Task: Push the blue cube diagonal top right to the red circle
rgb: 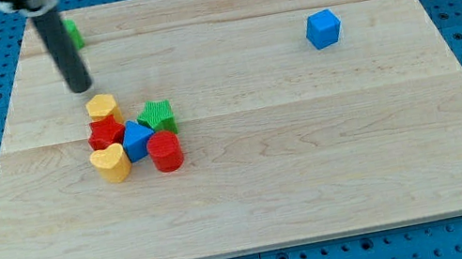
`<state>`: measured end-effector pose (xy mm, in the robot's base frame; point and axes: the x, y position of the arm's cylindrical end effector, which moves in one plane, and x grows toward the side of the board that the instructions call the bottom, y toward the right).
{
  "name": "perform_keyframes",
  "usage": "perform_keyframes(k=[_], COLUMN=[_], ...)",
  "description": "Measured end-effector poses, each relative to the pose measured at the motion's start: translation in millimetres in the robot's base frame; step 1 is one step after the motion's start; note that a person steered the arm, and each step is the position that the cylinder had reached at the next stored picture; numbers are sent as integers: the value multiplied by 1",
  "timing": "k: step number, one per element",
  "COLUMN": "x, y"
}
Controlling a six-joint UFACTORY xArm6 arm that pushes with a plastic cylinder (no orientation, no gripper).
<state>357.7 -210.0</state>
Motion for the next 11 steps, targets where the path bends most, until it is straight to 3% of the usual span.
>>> perform_keyframes(k=[2,3,4,5,7,8,9,10,11], x=[54,54,26,-48,-77,-38,10,10,-26], y=[34,35,27,64,327,355,333,348,359])
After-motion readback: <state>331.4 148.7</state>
